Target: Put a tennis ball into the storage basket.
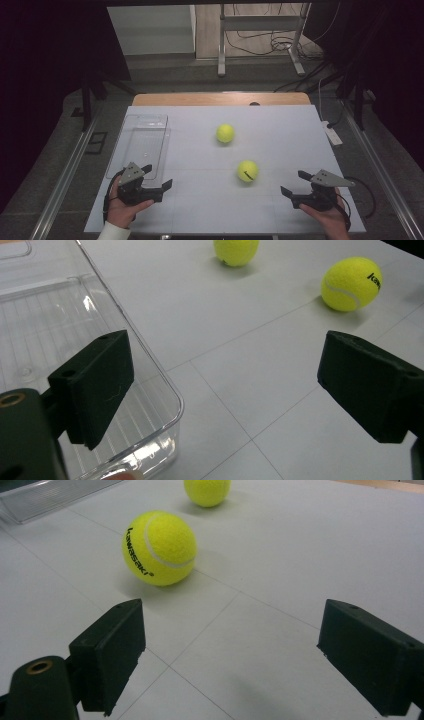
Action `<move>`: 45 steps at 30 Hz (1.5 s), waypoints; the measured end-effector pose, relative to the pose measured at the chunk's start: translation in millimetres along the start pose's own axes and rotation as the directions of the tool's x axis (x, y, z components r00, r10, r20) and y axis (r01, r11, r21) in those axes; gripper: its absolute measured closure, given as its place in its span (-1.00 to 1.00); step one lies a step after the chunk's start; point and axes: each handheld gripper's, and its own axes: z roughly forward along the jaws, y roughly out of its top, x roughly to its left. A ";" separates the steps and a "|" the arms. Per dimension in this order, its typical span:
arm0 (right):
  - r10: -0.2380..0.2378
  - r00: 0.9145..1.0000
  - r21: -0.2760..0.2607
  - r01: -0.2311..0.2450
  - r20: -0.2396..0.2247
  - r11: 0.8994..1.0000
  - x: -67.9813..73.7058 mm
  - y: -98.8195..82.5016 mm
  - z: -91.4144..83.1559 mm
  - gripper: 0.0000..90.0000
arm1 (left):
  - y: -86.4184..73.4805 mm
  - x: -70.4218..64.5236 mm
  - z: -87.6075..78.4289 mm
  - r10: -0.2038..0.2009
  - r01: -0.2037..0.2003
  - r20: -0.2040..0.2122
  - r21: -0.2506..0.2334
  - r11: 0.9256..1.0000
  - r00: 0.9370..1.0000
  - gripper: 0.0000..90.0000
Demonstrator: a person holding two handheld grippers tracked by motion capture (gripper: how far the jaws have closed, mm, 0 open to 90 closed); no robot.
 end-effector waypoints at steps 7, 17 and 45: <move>0.002 1.000 0.002 -0.002 -0.002 1.000 -1.2 1.0 1.9 -0.73 | -1.7 0.5 -0.6 0.009 -0.009 -0.007 0.007 1.000 1.000 -0.80; -0.021 1.000 0.020 0.021 -0.009 1.000 6.1 0.0 4.4 -0.73 | -2.2 -0.3 -5.2 0.004 -0.004 -0.009 -0.005 1.000 1.000 -0.80; -0.038 0.999 0.024 0.039 -0.021 0.999 6.4 3.4 14.3 -0.73 | 1.3 -11.9 -1.4 0.011 -0.011 0.005 0.034 0.999 1.000 -0.78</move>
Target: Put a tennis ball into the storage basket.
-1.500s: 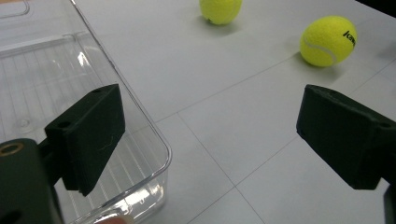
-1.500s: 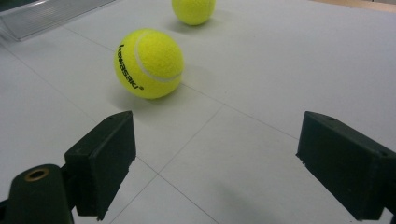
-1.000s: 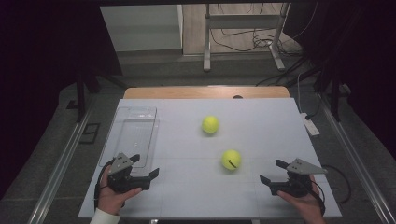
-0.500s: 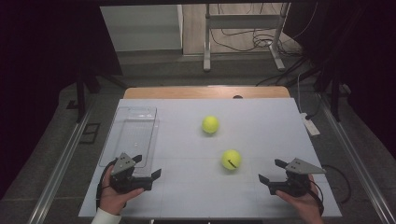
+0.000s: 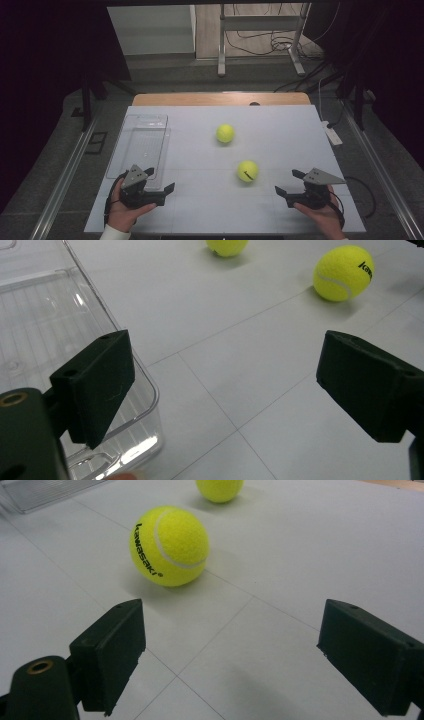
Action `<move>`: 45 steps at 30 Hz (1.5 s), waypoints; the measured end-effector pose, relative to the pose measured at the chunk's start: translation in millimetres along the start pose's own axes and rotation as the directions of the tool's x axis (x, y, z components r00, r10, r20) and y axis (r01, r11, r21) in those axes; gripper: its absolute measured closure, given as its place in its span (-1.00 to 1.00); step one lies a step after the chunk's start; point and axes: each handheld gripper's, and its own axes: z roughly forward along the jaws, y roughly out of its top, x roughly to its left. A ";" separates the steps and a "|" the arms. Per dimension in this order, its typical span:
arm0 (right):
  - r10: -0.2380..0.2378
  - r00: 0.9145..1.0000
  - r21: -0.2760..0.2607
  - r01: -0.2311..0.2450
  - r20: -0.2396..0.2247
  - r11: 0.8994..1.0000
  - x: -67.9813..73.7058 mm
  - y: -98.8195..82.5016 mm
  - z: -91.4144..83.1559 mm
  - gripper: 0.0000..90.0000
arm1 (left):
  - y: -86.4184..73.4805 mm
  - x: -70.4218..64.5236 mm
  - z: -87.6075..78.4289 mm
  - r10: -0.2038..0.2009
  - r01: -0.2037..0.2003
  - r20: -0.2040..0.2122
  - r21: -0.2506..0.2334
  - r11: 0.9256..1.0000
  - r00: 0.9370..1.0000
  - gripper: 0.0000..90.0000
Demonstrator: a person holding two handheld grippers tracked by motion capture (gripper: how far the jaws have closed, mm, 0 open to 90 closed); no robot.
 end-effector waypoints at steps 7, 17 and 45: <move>0.008 1.000 -0.004 -0.008 0.008 1.000 -0.4 -1.2 -2.9 -0.74 | 4.1 -5.8 6.4 0.021 -0.021 0.016 0.016 1.000 1.000 -0.78; 0.006 1.000 -0.001 -0.006 0.007 1.000 1.2 -0.7 -2.4 -0.74 | 11.0 -13.7 6.4 0.037 -0.037 0.030 0.015 0.999 0.999 -0.78; 0.010 1.000 -0.006 -0.011 -0.019 1.000 -0.9 0.4 2.1 -0.74 | 28.7 -25.2 23.2 0.064 -0.068 0.076 0.040 0.997 0.995 -0.77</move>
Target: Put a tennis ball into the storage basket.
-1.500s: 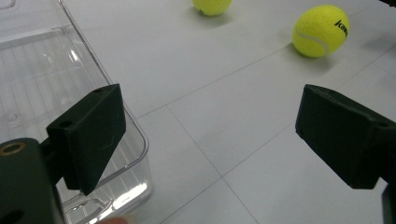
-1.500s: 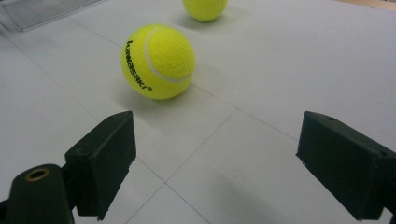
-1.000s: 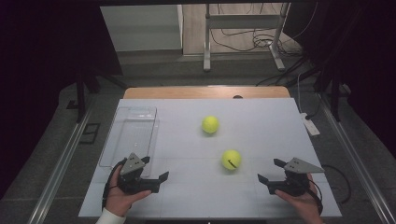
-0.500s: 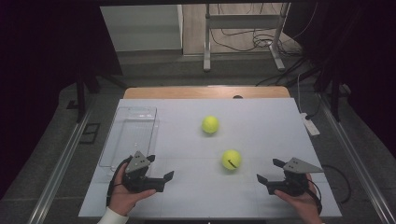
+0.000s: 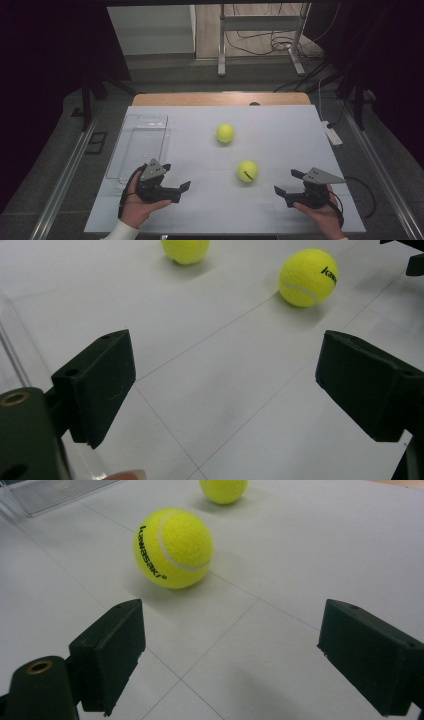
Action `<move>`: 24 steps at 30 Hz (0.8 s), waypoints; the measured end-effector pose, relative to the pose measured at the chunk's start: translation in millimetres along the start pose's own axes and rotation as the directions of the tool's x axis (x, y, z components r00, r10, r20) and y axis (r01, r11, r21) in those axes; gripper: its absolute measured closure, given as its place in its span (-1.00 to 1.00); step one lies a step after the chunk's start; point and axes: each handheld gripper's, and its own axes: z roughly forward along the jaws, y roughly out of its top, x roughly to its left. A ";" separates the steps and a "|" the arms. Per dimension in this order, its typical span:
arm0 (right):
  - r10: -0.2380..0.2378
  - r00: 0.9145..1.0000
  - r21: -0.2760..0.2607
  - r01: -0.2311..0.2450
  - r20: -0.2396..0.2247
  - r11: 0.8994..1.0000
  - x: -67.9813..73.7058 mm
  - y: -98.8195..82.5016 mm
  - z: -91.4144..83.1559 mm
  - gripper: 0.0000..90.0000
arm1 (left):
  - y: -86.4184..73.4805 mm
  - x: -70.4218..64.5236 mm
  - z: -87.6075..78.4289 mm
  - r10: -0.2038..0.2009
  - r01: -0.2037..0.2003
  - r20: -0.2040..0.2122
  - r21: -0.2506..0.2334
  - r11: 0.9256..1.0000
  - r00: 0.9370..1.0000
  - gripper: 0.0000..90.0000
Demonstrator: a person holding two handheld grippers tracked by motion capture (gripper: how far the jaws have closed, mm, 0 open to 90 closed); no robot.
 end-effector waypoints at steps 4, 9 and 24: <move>0.000 1.000 0.002 0.000 -0.003 1.000 -0.2 1.0 2.4 -0.73 | 2.4 -1.4 1.4 0.001 -0.001 0.003 0.002 1.000 1.000 -0.77; -0.005 1.000 0.006 0.005 -0.010 1.000 1.2 2.4 5.1 -0.73 | 7.3 -4.7 1.6 0.010 -0.010 0.007 0.013 1.000 1.000 -0.77; -0.002 1.000 0.008 0.002 -0.005 1.000 1.7 0.9 3.7 -0.73 | 17.6 -10.6 16.8 0.029 -0.032 0.050 0.048 0.998 0.998 -0.77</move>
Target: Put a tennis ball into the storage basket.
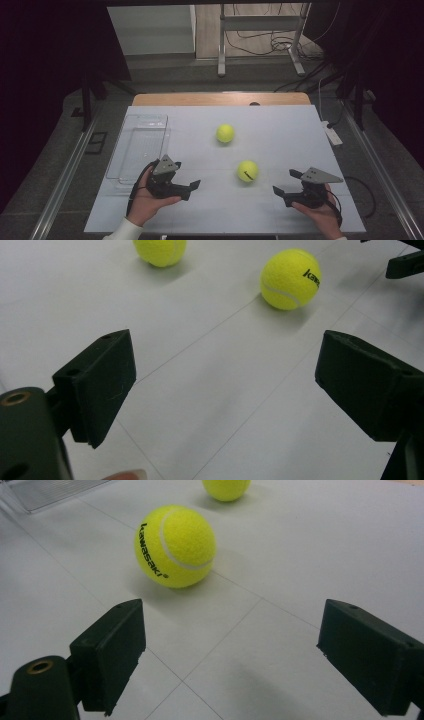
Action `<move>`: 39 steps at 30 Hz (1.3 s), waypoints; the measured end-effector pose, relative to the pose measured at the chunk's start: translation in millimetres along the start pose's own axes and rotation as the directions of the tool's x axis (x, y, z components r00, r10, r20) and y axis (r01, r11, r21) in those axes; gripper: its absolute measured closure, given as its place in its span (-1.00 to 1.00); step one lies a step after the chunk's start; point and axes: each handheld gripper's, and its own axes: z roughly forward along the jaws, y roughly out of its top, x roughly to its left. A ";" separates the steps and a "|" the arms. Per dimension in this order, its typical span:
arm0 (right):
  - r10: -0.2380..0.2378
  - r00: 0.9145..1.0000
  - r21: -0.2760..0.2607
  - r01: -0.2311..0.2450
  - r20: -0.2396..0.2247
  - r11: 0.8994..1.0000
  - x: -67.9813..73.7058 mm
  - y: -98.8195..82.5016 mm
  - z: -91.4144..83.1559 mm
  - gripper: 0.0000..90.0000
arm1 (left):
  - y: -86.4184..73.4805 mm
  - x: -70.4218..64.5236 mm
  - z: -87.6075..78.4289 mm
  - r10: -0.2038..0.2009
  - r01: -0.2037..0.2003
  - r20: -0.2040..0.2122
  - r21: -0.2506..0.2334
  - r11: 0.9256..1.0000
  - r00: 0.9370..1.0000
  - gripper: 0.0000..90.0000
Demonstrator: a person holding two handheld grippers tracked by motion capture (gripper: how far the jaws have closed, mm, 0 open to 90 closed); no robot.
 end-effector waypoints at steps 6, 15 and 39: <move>-0.008 1.000 0.005 0.008 -0.002 1.000 0.6 0.4 2.5 -0.73 | 3.8 -3.6 6.4 0.006 -0.007 0.023 0.012 1.000 1.000 -0.76; -0.009 1.000 0.006 0.009 -0.004 1.000 -0.4 1.3 3.0 -0.73 | 11.7 -7.6 16.0 0.023 -0.023 0.036 0.025 0.999 0.999 -0.77; -0.013 1.000 0.018 0.013 -0.005 1.000 -1.6 -0.8 3.8 -0.73 | 36.8 -22.6 35.0 0.070 -0.071 0.107 0.009 0.997 0.992 -0.74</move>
